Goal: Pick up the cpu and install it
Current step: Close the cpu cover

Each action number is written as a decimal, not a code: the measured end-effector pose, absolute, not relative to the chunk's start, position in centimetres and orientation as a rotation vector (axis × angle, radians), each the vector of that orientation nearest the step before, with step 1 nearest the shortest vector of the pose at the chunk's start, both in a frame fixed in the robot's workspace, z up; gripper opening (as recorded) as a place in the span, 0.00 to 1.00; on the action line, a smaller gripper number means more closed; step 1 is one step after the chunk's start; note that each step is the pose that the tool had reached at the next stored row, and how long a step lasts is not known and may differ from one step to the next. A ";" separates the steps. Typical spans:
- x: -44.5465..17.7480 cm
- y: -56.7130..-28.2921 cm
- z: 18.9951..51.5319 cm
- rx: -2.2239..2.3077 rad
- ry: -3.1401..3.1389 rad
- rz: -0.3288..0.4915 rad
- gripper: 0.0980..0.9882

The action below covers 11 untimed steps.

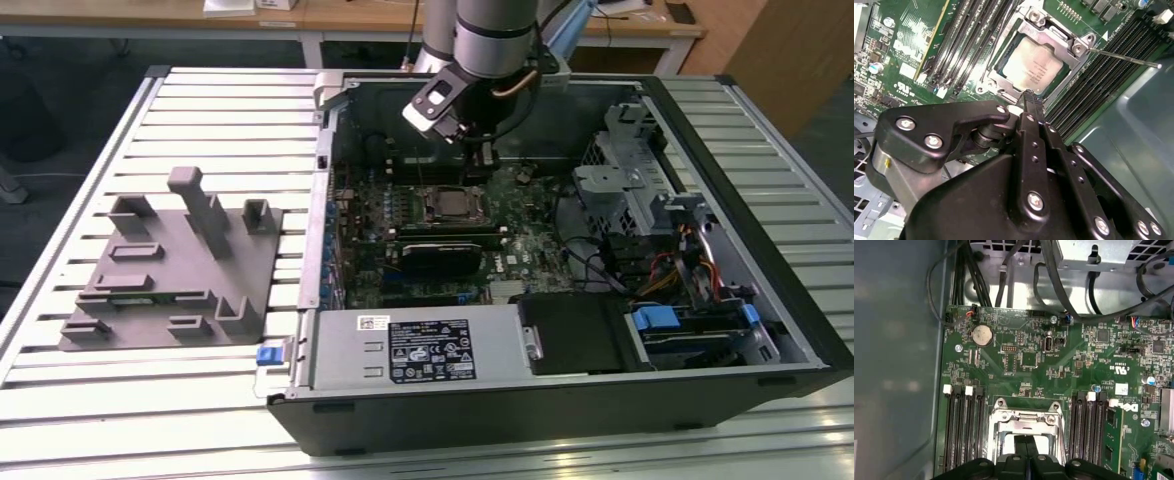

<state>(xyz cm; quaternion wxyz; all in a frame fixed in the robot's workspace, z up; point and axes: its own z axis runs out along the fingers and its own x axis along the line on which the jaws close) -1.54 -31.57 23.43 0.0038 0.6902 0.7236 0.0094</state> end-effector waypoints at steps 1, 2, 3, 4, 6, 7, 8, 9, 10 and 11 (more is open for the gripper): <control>-1.6 -31.6 23.4 2.163 2.268 0.029 0.01; -1.6 -31.6 23.3 2.163 2.268 0.029 0.01; -1.7 -31.6 23.2 2.164 2.269 0.028 0.01; -1.7 -31.6 23.1 2.164 2.269 0.027 0.01; -2.0 -31.6 23.0 2.164 2.269 0.026 0.01; -2.2 -31.6 23.0 2.164 2.269 0.026 0.01; -2.4 -31.6 23.0 2.164 2.269 0.026 0.01; -2.6 -31.6 23.0 2.165 2.269 0.026 0.01; -2.6 -31.6 23.0 2.164 2.269 0.026 0.01; -2.7 -31.6 23.0 2.165 2.269 0.026 0.01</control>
